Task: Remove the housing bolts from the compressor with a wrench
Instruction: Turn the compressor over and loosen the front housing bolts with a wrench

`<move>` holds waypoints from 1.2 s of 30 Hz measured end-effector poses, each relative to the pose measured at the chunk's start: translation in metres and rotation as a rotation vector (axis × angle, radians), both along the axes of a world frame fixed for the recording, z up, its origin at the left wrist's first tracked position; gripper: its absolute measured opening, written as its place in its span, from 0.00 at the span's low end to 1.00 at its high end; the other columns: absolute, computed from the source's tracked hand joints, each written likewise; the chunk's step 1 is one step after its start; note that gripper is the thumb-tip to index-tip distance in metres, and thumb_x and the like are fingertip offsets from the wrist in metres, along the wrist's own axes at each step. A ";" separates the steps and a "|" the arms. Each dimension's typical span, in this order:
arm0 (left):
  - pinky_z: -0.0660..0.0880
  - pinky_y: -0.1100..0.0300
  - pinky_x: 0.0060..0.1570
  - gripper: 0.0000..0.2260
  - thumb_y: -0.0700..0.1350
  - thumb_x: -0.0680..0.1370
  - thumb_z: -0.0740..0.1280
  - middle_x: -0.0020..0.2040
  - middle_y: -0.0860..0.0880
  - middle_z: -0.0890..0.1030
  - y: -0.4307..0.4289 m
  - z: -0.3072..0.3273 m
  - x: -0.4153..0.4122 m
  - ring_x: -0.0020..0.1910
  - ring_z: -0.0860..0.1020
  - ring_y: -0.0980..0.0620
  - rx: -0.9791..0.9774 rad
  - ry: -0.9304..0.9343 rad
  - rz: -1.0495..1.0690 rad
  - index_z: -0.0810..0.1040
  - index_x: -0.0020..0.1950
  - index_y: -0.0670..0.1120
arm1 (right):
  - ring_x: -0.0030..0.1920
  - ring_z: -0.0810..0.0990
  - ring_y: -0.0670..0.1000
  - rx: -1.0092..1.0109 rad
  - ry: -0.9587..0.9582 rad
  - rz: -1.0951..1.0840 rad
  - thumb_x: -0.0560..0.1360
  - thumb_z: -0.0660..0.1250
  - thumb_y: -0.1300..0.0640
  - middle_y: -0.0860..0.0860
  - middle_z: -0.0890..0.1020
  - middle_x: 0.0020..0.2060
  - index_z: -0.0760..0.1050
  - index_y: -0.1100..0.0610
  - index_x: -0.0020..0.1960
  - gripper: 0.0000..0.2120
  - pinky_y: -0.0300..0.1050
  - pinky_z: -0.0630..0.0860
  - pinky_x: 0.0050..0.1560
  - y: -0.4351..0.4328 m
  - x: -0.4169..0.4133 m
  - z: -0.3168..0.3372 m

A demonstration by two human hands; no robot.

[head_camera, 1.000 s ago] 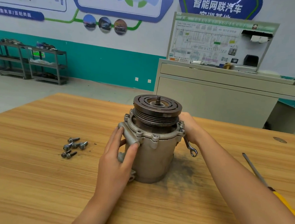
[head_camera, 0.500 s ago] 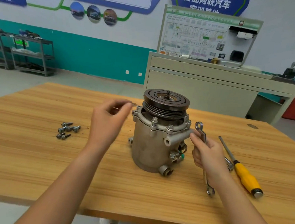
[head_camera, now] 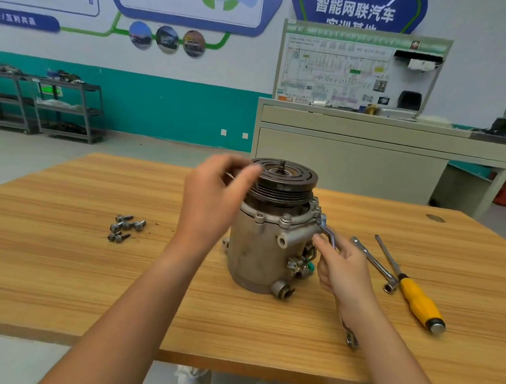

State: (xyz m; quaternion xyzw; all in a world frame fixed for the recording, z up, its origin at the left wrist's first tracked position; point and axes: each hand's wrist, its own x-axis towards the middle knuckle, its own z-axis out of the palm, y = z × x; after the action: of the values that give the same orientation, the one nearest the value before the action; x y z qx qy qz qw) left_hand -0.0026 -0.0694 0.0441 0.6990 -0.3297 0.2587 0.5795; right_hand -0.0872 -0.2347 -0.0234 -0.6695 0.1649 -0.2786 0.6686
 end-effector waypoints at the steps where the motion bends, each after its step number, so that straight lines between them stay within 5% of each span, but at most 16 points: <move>1: 0.75 0.68 0.41 0.03 0.43 0.76 0.68 0.39 0.56 0.79 0.006 0.006 0.002 0.38 0.77 0.63 -0.087 0.000 -0.005 0.77 0.47 0.51 | 0.19 0.60 0.41 -0.011 -0.002 0.006 0.76 0.63 0.56 0.43 0.62 0.19 0.66 0.40 0.56 0.14 0.33 0.58 0.18 0.000 -0.001 0.000; 4: 0.74 0.73 0.40 0.04 0.43 0.76 0.68 0.40 0.58 0.79 0.039 0.006 0.020 0.37 0.77 0.66 -0.147 0.023 0.050 0.77 0.48 0.52 | 0.19 0.66 0.38 -0.097 -0.008 0.027 0.72 0.67 0.50 0.39 0.67 0.26 0.67 0.39 0.55 0.14 0.28 0.61 0.20 0.003 -0.003 0.000; 8: 0.72 0.65 0.40 0.07 0.42 0.76 0.68 0.45 0.52 0.81 0.096 -0.050 0.056 0.42 0.77 0.61 0.293 0.253 0.300 0.80 0.53 0.44 | 0.36 0.76 0.34 -0.250 -0.039 0.021 0.63 0.71 0.44 0.36 0.79 0.36 0.72 0.41 0.52 0.18 0.26 0.69 0.29 0.009 -0.002 -0.002; 12: 0.69 0.59 0.42 0.08 0.44 0.75 0.69 0.51 0.45 0.82 0.136 -0.111 0.079 0.46 0.77 0.50 0.603 0.375 0.428 0.81 0.53 0.43 | 0.35 0.70 0.20 -0.290 -0.080 -0.003 0.68 0.72 0.52 0.21 0.73 0.31 0.69 0.40 0.43 0.13 0.18 0.64 0.28 0.016 0.001 -0.001; 17: 0.63 0.59 0.34 0.07 0.47 0.74 0.70 0.44 0.49 0.75 0.137 -0.121 0.099 0.39 0.72 0.51 0.717 0.292 0.563 0.82 0.48 0.45 | 0.37 0.76 0.30 -0.357 0.040 0.003 0.64 0.73 0.45 0.36 0.81 0.39 0.72 0.45 0.51 0.18 0.28 0.70 0.30 0.015 0.001 0.002; 22: 0.71 0.53 0.42 0.12 0.46 0.76 0.67 0.51 0.43 0.75 0.125 -0.114 0.108 0.47 0.77 0.40 0.836 0.266 0.625 0.80 0.55 0.42 | 0.33 0.78 0.33 -0.386 0.078 -0.034 0.64 0.73 0.46 0.38 0.79 0.40 0.73 0.48 0.53 0.20 0.32 0.71 0.30 0.017 0.002 0.005; 25: 0.71 0.54 0.42 0.16 0.47 0.74 0.71 0.50 0.44 0.76 0.108 -0.109 0.094 0.45 0.78 0.44 0.584 0.148 0.520 0.79 0.59 0.42 | 0.34 0.76 0.29 -0.411 0.111 -0.038 0.63 0.73 0.44 0.38 0.79 0.39 0.73 0.45 0.52 0.20 0.34 0.67 0.33 0.016 0.001 0.007; 29: 0.67 0.73 0.44 0.30 0.62 0.68 0.67 0.58 0.58 0.71 0.058 -0.082 0.060 0.50 0.72 0.67 0.279 0.034 0.082 0.71 0.67 0.50 | 0.42 0.78 0.35 -0.446 0.167 -0.014 0.59 0.72 0.38 0.37 0.79 0.44 0.73 0.45 0.54 0.26 0.34 0.68 0.37 0.012 0.003 0.012; 32: 0.64 0.74 0.51 0.38 0.68 0.67 0.62 0.64 0.64 0.64 0.021 -0.069 0.056 0.59 0.66 0.69 0.221 0.178 -0.128 0.62 0.73 0.54 | 0.50 0.77 0.40 -0.454 0.180 0.002 0.58 0.72 0.38 0.39 0.79 0.50 0.71 0.47 0.59 0.31 0.34 0.70 0.41 0.011 0.004 0.012; 36: 0.67 0.55 0.62 0.25 0.62 0.78 0.55 0.68 0.57 0.68 -0.011 -0.064 0.077 0.64 0.67 0.58 0.075 0.629 -0.323 0.67 0.71 0.53 | 0.48 0.77 0.35 -0.441 0.166 0.032 0.62 0.72 0.40 0.37 0.78 0.50 0.70 0.46 0.59 0.29 0.29 0.70 0.38 0.013 0.003 0.012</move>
State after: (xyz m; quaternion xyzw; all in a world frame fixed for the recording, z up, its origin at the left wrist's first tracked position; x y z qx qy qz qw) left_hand 0.0743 -0.0805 -0.0197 0.7040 -0.2508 -0.0763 0.6601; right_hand -0.0846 -0.2218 -0.0113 -0.8226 0.1437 -0.2412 0.4945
